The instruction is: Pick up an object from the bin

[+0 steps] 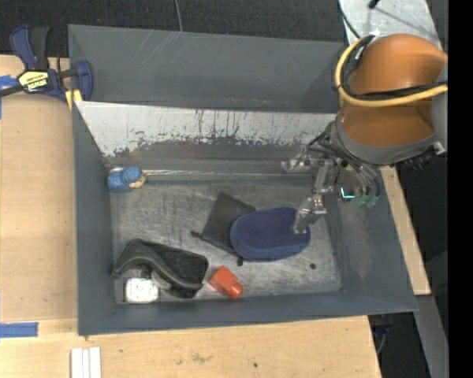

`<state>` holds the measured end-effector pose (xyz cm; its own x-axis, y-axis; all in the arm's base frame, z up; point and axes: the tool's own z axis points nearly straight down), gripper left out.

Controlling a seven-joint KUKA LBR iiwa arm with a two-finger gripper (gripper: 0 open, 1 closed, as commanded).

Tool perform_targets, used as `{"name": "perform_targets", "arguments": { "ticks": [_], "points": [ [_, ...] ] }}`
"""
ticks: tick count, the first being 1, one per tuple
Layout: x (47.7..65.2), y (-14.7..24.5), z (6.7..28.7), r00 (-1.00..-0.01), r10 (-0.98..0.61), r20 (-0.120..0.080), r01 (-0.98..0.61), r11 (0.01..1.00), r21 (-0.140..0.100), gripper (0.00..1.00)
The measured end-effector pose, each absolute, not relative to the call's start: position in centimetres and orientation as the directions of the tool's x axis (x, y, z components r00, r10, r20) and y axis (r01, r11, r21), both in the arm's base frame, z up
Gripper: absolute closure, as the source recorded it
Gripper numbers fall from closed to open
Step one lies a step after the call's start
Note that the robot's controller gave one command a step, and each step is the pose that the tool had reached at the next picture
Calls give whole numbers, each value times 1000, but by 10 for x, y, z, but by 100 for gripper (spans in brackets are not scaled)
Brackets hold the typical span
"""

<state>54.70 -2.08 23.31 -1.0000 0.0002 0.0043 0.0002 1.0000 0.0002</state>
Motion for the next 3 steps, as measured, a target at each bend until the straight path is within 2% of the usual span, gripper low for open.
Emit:
{"name": "perform_targets", "arguments": {
  "ticks": [1,2,3],
  "points": [
    [537,28,107,-955,-297,3,-297,955,2,0],
    [539,27,110,-956,-294,-2,-294,956,0,100],
    [544,41,231,-969,-248,-11,-248,969,-2,100]
  ]
}}
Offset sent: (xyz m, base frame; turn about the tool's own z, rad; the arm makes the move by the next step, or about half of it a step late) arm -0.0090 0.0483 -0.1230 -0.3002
